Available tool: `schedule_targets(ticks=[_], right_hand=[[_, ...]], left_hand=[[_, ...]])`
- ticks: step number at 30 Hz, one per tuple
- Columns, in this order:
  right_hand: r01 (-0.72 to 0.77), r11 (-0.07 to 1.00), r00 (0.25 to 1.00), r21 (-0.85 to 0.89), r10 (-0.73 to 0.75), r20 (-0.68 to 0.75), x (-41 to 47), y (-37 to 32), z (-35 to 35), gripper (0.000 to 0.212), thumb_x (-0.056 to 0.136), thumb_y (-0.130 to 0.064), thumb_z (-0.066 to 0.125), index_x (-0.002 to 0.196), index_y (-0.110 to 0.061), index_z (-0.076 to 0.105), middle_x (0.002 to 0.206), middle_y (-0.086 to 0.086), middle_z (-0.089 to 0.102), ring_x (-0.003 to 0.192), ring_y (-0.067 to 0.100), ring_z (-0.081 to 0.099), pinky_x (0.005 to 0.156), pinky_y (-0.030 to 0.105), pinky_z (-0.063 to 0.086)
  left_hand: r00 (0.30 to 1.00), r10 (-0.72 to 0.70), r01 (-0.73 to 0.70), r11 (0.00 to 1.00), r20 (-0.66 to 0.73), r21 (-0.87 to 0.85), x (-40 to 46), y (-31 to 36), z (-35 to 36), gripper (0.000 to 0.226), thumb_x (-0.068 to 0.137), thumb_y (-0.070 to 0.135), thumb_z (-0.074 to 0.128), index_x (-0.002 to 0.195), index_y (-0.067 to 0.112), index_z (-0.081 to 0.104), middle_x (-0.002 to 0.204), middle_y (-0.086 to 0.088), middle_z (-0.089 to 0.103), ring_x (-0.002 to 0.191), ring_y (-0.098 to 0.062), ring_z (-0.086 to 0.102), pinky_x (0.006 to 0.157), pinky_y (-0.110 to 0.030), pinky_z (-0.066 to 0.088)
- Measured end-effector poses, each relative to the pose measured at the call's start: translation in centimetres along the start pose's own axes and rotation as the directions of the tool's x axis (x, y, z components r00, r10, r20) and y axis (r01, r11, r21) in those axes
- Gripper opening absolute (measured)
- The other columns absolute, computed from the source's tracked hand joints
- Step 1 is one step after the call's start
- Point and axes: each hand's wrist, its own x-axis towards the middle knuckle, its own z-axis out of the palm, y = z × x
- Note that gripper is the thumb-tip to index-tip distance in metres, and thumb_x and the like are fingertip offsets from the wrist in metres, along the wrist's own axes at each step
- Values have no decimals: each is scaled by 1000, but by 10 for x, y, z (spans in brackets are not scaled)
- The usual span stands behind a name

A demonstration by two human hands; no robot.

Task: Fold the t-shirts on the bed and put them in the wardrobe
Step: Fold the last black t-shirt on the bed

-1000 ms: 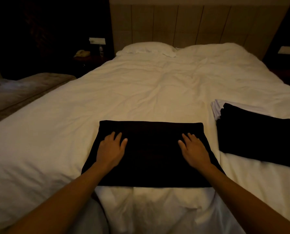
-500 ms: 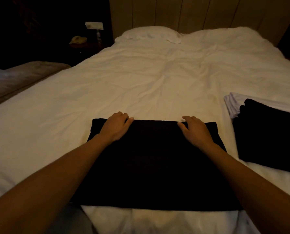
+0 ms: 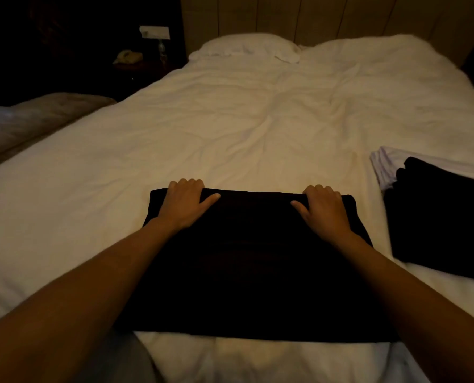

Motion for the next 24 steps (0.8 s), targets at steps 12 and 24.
schedule_targets(ticks=[12, 24], right_hand=[[76, 996, 932, -50, -89, -350, -38, -6, -84, 29, 94, -37, 60, 98, -9, 67, 84, 11, 59, 81, 34, 54, 71, 37, 32], [149, 989, 929, -8, -143, -341, -169, -9, -67, 41, 89, -45, 42, 87, -20, 74, 75, 2, 56, 70, 27, 53, 66, 35, 32]], left_hand=[[881, 179, -117, 979, -439, 166, -39, 24, -89, 43, 98, 49, 33, 85, 12, 50, 80, -7, 52, 75, -29, 47, 71, -38, 27], [841, 242, -204, 970, -484, 131, -175, 28, -46, 53, 104, 52, 20, 84, 17, 56, 78, -2, 58, 77, -23, 48, 71, -35, 27]])
